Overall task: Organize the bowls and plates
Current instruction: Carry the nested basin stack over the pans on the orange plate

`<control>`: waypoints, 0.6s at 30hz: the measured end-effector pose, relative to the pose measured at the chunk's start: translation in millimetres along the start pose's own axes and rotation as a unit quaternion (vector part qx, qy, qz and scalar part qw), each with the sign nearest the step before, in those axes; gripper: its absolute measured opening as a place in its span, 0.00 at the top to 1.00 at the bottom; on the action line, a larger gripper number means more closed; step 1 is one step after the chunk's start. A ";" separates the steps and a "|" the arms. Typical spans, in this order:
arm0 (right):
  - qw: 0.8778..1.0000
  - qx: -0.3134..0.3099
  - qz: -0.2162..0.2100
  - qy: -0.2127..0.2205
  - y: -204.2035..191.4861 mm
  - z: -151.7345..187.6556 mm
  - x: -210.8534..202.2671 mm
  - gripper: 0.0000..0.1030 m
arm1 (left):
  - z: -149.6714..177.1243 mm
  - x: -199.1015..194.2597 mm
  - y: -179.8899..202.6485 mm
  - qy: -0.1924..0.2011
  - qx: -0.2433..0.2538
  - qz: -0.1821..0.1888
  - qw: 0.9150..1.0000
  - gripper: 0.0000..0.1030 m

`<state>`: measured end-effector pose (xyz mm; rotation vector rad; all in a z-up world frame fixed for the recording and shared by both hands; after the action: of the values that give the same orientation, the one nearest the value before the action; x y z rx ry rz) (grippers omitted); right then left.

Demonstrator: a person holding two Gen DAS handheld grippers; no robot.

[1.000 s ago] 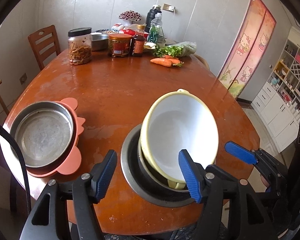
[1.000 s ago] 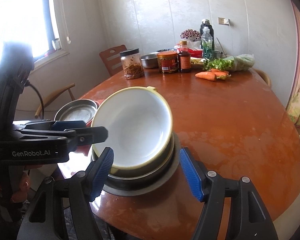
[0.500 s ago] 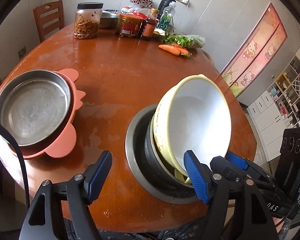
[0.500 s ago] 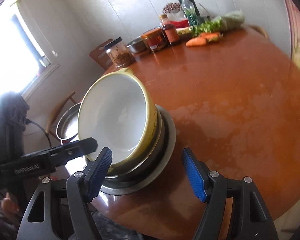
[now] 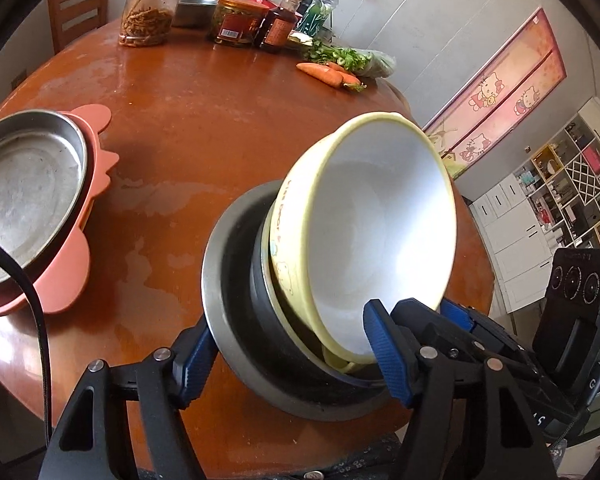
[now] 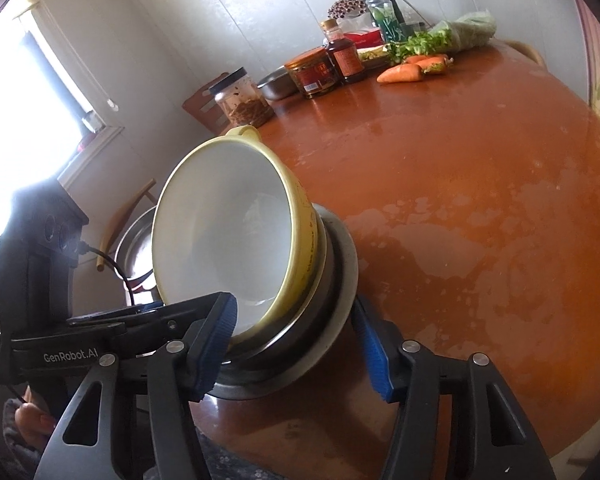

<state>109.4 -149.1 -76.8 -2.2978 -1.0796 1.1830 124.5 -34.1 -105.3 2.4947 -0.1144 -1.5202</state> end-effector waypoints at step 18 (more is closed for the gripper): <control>0.999 -0.045 -0.013 0.009 -34.7 -25.7 5.4 0.41 | -22.1 -38.5 -19.9 0.047 -0.009 -0.012 0.999 0.33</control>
<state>115.6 -121.3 -43.9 -2.3498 -1.1754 1.1235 125.4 -4.6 -66.6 2.5568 -0.0546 -1.4038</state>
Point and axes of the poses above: each gripper's, at about its wrist camera, not at the fingertips, and x roughly the way its jaws point, y to its right, z to its underside, the point moved 9 cm from there along x, roughly the way its jaws point, and after that the axes turned 15 degrees about -z, right-handed, at the moved point
